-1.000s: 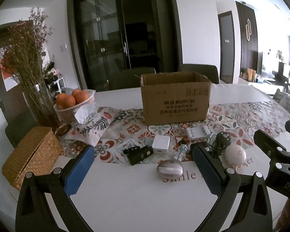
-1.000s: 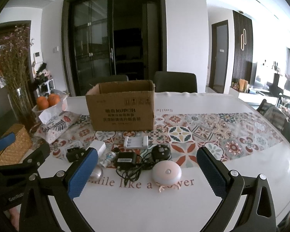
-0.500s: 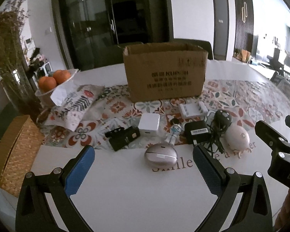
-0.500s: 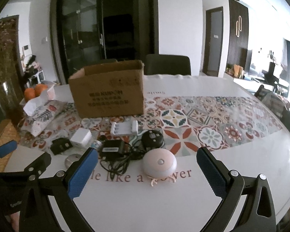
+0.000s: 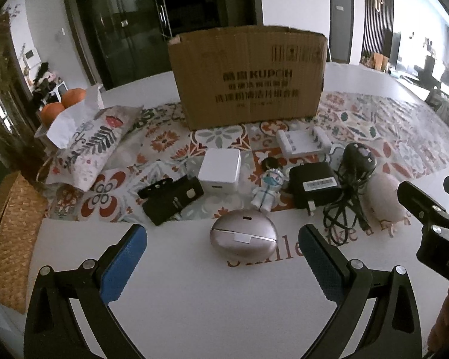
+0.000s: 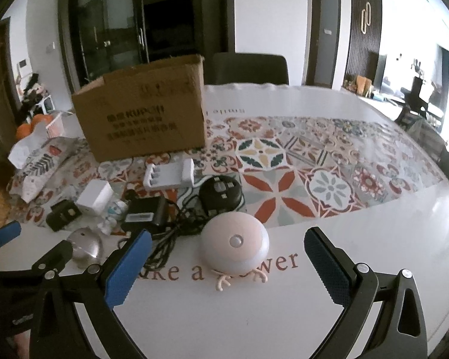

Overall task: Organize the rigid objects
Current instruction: 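Grasp the silver earbud case with the left tool while the right tool grasps the pink night light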

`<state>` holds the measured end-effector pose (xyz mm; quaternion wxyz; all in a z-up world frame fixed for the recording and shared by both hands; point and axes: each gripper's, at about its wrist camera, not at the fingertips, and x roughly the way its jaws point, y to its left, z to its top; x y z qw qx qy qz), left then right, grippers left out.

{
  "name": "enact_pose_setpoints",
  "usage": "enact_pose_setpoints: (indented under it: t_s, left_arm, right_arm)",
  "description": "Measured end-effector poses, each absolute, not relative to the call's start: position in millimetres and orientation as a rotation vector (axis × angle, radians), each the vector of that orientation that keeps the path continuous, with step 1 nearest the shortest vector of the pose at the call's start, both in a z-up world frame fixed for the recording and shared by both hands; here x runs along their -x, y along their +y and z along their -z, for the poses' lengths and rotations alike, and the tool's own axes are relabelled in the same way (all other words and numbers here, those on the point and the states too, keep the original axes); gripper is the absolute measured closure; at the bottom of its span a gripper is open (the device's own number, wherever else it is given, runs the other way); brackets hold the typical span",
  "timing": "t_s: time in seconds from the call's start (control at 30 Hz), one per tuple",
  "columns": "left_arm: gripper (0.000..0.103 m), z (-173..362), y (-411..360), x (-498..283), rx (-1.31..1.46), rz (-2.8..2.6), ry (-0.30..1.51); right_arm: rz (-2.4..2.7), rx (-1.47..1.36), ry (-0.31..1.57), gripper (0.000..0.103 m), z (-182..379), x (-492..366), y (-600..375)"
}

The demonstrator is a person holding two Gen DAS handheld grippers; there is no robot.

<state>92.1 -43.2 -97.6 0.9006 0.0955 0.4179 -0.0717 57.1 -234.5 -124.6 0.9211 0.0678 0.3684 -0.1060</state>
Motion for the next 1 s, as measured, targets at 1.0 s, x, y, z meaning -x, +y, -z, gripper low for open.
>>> enact_pose_setpoints:
  t_s: [1.0]
  left_arm:
    - [0.016, 153.5, -48.8, -131.0, -0.189, 0.202, 1.017]
  right_arm:
    - [0.257, -0.169, 0.895, 0.002, 181.2, -100.6, -247.0]
